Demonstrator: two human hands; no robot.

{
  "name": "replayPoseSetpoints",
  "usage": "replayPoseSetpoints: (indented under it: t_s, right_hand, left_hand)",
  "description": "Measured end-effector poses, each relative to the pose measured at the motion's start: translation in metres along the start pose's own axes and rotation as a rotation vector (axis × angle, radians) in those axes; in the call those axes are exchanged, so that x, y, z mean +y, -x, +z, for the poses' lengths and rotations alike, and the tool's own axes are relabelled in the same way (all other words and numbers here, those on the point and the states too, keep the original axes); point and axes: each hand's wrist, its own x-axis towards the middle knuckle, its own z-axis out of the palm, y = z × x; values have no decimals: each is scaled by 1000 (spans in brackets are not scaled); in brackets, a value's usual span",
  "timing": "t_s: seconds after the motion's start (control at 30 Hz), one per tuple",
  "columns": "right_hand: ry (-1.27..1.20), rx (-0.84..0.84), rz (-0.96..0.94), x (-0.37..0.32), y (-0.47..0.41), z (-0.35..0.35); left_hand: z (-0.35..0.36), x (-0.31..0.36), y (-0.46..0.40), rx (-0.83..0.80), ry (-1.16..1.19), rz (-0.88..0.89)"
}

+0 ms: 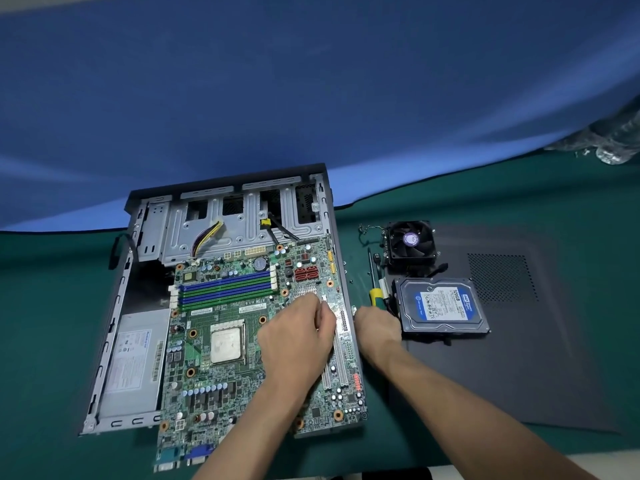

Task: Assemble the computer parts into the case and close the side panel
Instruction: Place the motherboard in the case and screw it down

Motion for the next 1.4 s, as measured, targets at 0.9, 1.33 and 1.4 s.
replayPoseSetpoints:
  t_s: [0.9, 1.33, 1.4]
  right_hand:
    - [-953, 203, -248, 37, 50, -70]
    - [-929, 5, -390, -16, 103, -146]
    - [-955, -59, -391, -25, 110, -149]
  left_hand:
    - [-4, -2, -3, -68, 81, -132]
    - [-83, -31, -29, 224, 60, 388]
    - [-94, -41, -26, 208, 88, 389]
